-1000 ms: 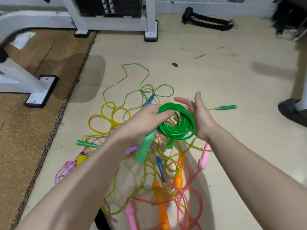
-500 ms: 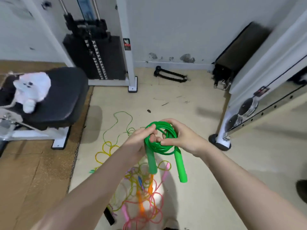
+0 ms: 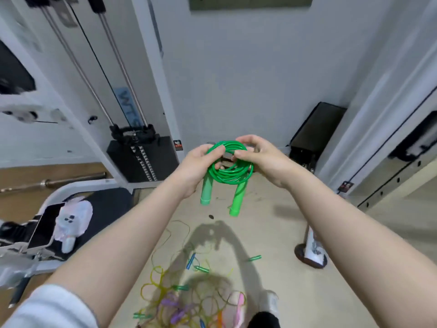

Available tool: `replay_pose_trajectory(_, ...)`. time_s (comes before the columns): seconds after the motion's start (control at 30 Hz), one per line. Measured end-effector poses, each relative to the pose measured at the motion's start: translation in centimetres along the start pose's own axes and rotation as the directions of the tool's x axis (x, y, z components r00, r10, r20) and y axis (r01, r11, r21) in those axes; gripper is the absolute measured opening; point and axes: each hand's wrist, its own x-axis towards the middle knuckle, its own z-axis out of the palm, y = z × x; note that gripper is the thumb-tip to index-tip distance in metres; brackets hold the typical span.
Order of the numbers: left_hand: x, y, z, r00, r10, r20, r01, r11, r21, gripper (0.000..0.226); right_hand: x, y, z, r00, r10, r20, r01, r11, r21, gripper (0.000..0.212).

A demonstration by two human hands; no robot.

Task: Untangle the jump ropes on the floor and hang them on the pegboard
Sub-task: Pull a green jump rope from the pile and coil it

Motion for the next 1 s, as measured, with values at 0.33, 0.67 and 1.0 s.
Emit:
replay_pose_trajectory(0.33, 15.0, 11.2, 7.3, 0.943, 0.332, 0.024, -0.296, 0.803, 0.517, 0.033, 10.1, -10.0, -15.2, 0.992, -0.120, -0.027, 0.116, 0.986, -0.119, 0.017)
replay_pose_trajectory(0.67, 30.6, 15.5, 5.7, 0.870, 0.462, -0.174, -0.287, 0.760, 0.583, 0.027, 25.0, -14.6, -21.2, 0.941, -0.337, -0.020, 0.306, 0.876, -0.374, 0.013)
replay_pose_trajectory(1.0, 53.7, 24.9, -2.7, 0.816, 0.575, -0.053, -0.390, 0.617, 0.684, 0.023, 46.9, -23.2, -25.5, 0.877, -0.471, -0.099, 0.333, 0.742, -0.582, 0.023)
